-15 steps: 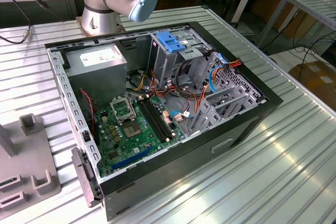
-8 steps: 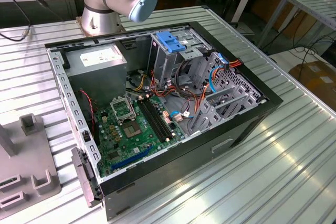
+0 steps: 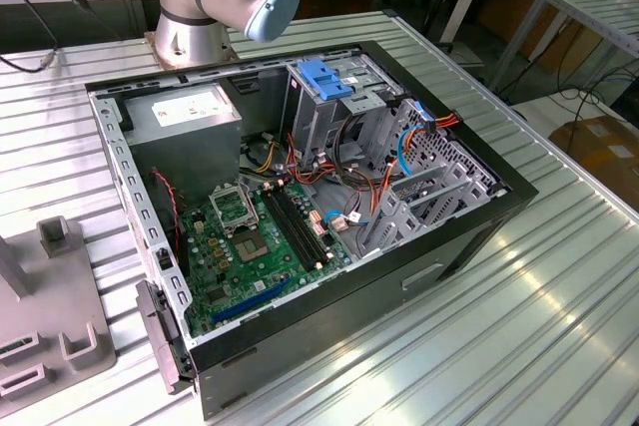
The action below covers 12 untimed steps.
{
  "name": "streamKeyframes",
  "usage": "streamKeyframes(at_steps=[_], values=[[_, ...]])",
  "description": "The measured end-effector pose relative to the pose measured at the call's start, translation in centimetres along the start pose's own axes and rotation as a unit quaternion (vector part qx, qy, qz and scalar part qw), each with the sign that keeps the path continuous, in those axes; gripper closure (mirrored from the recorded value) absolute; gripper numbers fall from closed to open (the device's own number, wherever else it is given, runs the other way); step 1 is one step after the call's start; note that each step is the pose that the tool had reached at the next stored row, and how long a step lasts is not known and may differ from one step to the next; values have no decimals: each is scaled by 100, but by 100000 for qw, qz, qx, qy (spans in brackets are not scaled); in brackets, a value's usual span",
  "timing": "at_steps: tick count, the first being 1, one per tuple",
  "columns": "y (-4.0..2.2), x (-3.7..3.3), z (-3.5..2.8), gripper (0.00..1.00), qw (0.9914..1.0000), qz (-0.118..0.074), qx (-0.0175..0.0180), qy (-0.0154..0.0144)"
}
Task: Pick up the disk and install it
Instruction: 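Pick up the disk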
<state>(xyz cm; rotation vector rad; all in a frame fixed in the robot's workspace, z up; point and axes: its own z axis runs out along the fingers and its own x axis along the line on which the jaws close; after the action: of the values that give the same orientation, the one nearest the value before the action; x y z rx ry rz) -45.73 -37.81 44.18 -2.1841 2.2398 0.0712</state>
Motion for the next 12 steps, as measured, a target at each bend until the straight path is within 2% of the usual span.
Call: streamKeyframes(at_steps=[6, 12], values=[[2, -4, -90, 63, 100000, 2, -35, 4], [2, -4, -93, 63, 100000, 1, -35, 2]])
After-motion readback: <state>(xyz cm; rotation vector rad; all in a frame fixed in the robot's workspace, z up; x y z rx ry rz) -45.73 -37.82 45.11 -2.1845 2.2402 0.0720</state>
